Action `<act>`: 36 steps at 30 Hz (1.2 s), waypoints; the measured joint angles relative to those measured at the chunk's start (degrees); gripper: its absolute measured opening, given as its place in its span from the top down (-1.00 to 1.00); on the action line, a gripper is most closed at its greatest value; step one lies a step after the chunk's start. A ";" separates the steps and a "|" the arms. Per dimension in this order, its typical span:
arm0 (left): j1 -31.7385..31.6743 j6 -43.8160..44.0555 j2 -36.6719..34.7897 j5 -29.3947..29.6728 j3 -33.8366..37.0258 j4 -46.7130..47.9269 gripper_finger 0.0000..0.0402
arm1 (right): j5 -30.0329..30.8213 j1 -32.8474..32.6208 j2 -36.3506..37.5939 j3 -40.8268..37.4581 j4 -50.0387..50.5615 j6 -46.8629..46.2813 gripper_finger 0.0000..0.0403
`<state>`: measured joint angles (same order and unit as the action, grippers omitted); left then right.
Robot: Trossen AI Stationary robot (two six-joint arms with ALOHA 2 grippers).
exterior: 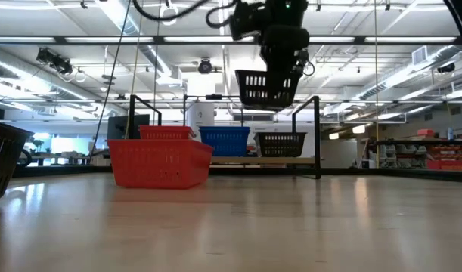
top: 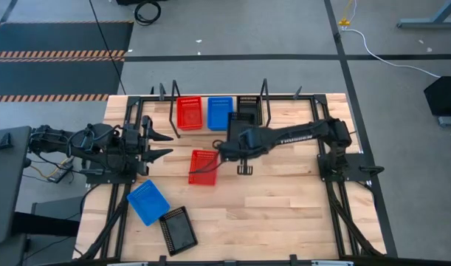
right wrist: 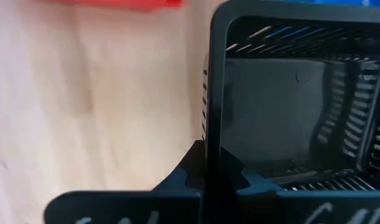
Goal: Stack baskets on shelf by color
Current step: Stack the right black bin on top of the black bin on the shelf
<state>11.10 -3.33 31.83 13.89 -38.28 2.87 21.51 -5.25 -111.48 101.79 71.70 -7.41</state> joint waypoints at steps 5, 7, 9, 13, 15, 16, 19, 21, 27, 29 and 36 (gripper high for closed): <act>0.01 -0.16 0.00 0.00 0.00 0.00 0.14 | -0.14 3.80 0.23 0.42 2.96 1.79 0.96; 0.01 -0.24 0.00 0.00 0.00 0.00 0.14 | -0.24 4.99 0.78 0.42 2.93 2.81 0.96; 0.01 -0.33 0.00 0.00 0.00 0.00 0.14 | -0.56 6.18 1.32 0.45 3.15 3.69 0.96; 0.00 -0.33 0.00 0.00 0.00 0.00 0.14 | -0.61 8.59 1.57 0.45 3.05 6.17 0.96; 0.01 -0.33 0.02 0.00 0.00 0.04 0.14 | -0.60 9.87 1.60 0.45 3.01 8.14 0.96; -0.01 -0.33 0.02 0.00 0.00 0.04 0.14 | -0.61 10.54 1.60 0.44 2.91 9.30 0.96; 0.00 -0.31 0.01 0.00 0.00 0.38 0.14 | -0.70 12.70 1.62 0.45 1.95 12.72 0.96; 0.01 -0.32 0.02 0.00 0.00 0.69 0.14 | -1.84 14.36 1.62 0.45 1.37 14.26 0.96; 0.00 -0.35 0.02 0.00 0.00 0.92 0.14 | -6.93 19.36 1.62 0.42 1.27 17.01 0.96; 0.00 -0.38 0.02 0.00 0.00 0.92 0.14 | -7.32 20.50 1.62 0.42 1.25 18.09 0.96; 0.01 -0.81 0.02 0.01 0.00 0.98 0.14 | -10.28 23.24 1.04 0.07 0.06 22.29 0.96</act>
<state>11.11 -4.14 31.86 13.90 -38.28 3.85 11.24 17.99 -110.44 101.86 71.76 14.89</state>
